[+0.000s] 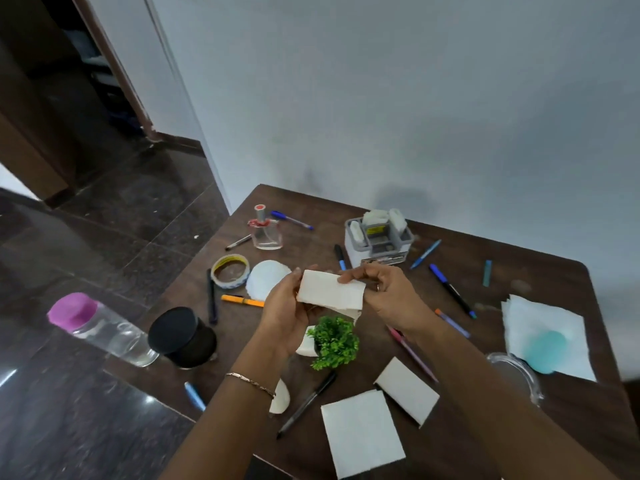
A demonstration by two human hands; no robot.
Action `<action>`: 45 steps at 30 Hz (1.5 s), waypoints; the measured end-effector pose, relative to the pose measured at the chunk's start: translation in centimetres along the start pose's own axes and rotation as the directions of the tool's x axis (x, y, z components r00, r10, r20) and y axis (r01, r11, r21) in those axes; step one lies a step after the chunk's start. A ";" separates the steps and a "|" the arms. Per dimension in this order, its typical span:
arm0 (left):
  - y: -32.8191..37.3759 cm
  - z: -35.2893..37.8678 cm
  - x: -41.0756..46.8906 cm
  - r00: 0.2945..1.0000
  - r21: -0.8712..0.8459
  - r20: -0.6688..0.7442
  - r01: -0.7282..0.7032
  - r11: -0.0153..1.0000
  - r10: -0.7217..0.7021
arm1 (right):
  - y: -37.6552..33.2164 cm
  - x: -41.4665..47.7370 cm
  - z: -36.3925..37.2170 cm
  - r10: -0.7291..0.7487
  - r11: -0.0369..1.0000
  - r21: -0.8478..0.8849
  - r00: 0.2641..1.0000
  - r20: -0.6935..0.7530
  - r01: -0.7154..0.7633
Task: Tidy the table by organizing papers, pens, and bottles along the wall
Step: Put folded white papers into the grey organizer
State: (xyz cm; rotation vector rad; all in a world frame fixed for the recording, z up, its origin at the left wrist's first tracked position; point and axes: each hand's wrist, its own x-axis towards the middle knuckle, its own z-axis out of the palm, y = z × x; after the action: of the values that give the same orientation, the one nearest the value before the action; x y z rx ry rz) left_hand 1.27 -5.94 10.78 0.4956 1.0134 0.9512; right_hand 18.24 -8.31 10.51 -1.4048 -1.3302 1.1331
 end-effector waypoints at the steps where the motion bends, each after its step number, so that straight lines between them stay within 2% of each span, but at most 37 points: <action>1: -0.2 0.6 0.0 1.000 -0.022 0.013 0.022 1.000 -0.022 | 0.2 -0.3 -0.5 0.000 1.000 -0.002 1.000 -0.024 0.000; 3: -0.7 1.4 0.1 0.999 -0.008 0.027 0.042 0.999 -0.042 | 0.5 -0.7 -1.3 -0.004 1.000 -0.018 0.998 -0.067 0.003; 9: -1.7 3.0 -0.2 1.000 0.222 0.027 -0.004 0.975 -0.002 | 0.2 -1.9 -3.0 0.046 0.995 -0.088 0.994 -0.096 -0.054; 14: -1.9 3.4 0.7 0.999 0.300 0.014 -0.049 0.953 0.047 | 1.1 -1.3 -3.1 0.254 0.951 0.206 0.963 -0.088 -0.232; 17: -1.3 3.8 1.9 0.996 0.399 0.035 -0.085 0.913 0.077 | 2.1 -0.4 -3.2 0.270 0.947 0.197 0.960 -0.070 -0.252; 20: -0.3 4.3 3.4 0.985 0.545 0.112 -0.174 0.820 0.134 | 1.8 0.7 -3.6 0.252 0.965 0.092 0.964 -0.083 -0.244; 22: 0.6 4.6 4.6 0.959 0.654 0.226 -0.279 0.703 0.169 | 1.1 1.6 -4.1 0.289 0.951 0.155 0.949 -0.129 -0.269; 24: 1.6 5.0 5.7 0.920 0.745 0.345 -0.390 0.540 0.188 | 0.5 2.5 -4.7 0.304 0.931 0.253 0.941 -0.146 -0.262; 26: 2.4 5.7 7.1 0.890 0.772 0.423 -0.451 0.448 0.168 | 0.8 3.6 -5.4 0.264 0.955 0.170 0.959 -0.108 -0.244; 29: 3.3 7.0 9.7 0.862 0.783 0.494 -0.498 0.373 0.115 | 1.0 5.4 -6.7 0.244 0.967 -0.088 0.967 0.068 -0.237; 34: 4.5 9.9 12.8 0.801 0.780 0.597 -0.592 0.202 0.045 | 0.6 8.2 -8.7 0.204 0.954 -0.231 0.978 0.033 -0.191; 36: 4.8 11.0 13.8 0.775 0.760 0.632 -0.625 0.178 0.021 | 0.7 9.5 -9.6 0.217 0.914 -0.358 0.976 0.029 -0.193; 38: 4.9 11.7 15.0 0.773 0.749 0.632 -0.625 0.220 0.047 | 1.0 10.8 -10.4 0.204 0.863 -0.469 0.979 -0.016 -0.188; 41: 4.8 12.2 17.3 0.801 0.759 0.573 -0.598 0.258 0.173 | 1.7 12.4 -11.6 0.149 0.786 -0.567 0.966 -0.211 -0.245; 45: 4.6 12.5 20.3 0.791 0.781 0.572 -0.606 0.151 0.216 | 3.0 14.1 -12.1 0.115 0.791 -0.525 0.918 -0.379 -0.315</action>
State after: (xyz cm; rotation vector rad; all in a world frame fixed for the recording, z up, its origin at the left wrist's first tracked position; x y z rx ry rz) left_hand 14.21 14.53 10.18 2.0605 1.0573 0.5555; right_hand 30.87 5.60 9.39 -2.1398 -1.3419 0.5900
